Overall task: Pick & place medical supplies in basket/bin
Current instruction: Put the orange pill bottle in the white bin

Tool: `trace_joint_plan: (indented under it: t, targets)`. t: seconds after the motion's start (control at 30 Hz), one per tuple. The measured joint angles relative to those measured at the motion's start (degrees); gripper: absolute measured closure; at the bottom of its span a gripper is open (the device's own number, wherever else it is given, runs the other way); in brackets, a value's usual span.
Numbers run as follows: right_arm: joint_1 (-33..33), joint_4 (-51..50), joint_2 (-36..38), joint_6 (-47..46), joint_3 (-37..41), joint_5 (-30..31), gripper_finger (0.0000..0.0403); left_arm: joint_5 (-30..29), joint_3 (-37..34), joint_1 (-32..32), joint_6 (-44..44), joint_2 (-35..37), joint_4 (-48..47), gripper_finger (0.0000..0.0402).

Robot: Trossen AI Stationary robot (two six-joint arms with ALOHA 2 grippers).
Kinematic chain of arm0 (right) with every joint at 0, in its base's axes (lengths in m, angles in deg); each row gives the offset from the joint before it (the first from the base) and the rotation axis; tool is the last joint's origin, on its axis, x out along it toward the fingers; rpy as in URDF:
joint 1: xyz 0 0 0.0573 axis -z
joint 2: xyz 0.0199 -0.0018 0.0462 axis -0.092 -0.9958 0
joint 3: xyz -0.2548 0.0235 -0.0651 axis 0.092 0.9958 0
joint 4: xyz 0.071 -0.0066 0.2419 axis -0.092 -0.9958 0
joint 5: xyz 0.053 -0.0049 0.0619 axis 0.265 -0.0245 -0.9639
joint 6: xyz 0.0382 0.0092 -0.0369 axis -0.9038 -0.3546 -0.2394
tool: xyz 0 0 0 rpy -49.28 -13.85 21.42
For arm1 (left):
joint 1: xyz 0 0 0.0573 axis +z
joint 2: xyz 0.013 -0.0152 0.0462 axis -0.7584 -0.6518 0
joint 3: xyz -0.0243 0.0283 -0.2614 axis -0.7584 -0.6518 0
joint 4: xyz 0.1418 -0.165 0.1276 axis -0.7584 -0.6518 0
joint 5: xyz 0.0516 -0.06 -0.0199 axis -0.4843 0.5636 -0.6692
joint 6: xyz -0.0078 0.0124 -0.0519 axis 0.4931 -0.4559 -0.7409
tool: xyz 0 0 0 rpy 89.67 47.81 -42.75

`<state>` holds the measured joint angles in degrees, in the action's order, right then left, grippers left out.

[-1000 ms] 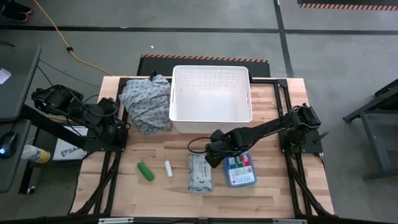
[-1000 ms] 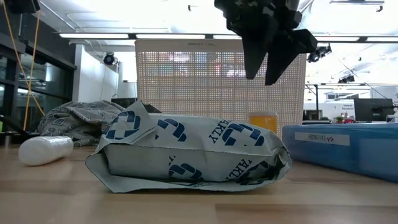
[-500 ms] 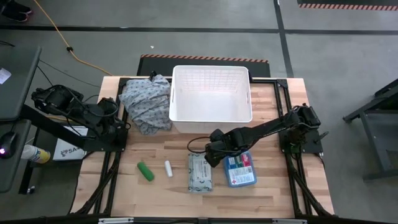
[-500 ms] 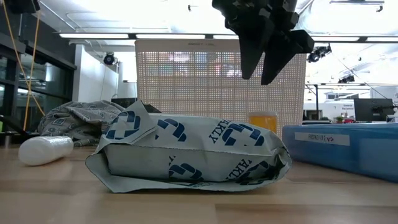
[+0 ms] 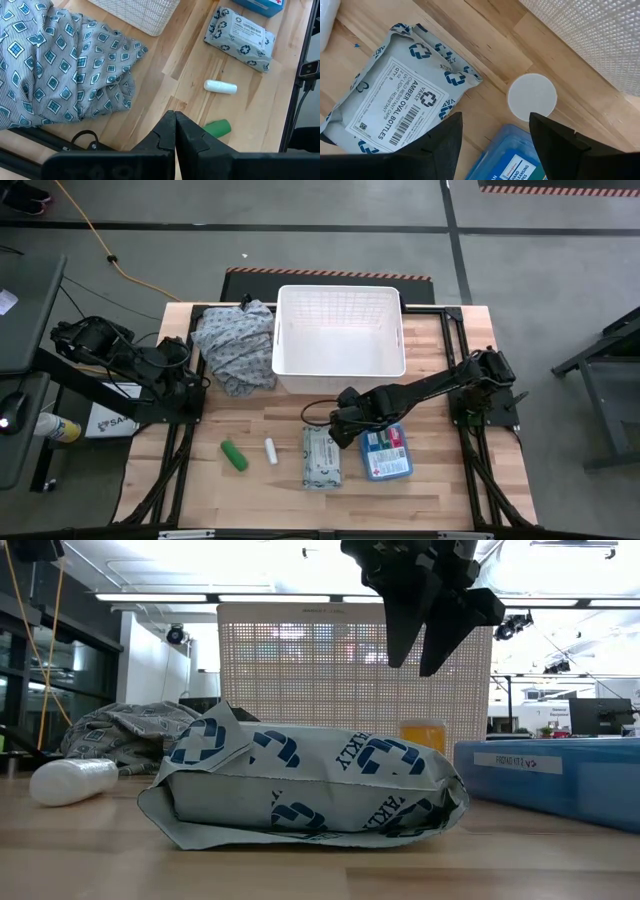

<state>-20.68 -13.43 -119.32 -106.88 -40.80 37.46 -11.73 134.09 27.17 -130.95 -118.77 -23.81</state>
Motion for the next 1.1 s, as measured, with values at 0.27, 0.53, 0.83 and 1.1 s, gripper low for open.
trace_joint_plan:
  t: [0.27, 0.53, 0.83, 1.1]
  targets:
    - [-0.04, 0.02, 0.0, 1.81, 0.0, -0.51, 0.0153, 0.0, 0.0, 0.0, 0.01, 0.0, 0.0, 0.0362]
    - [-0.09, 0.0, 0.0, 1.67, 0.0, -0.54, 0.0051, 0.0, 0.02, 0.0, 0.01, 0.0, 0.0, 0.0362]
    - [-0.1, 0.14, 0.0, 3.17, 0.0, -1.29, 0.0016, 0.0, 0.02, 0.0, 0.0, 0.0, 0.0, 0.0362]
    - [-0.13, 0.55, 0.0, 3.04, 0.0, -1.09, 0.0018, 0.0, 0.02, 0.0, 0.0, 0.0, 0.0, 0.0362]
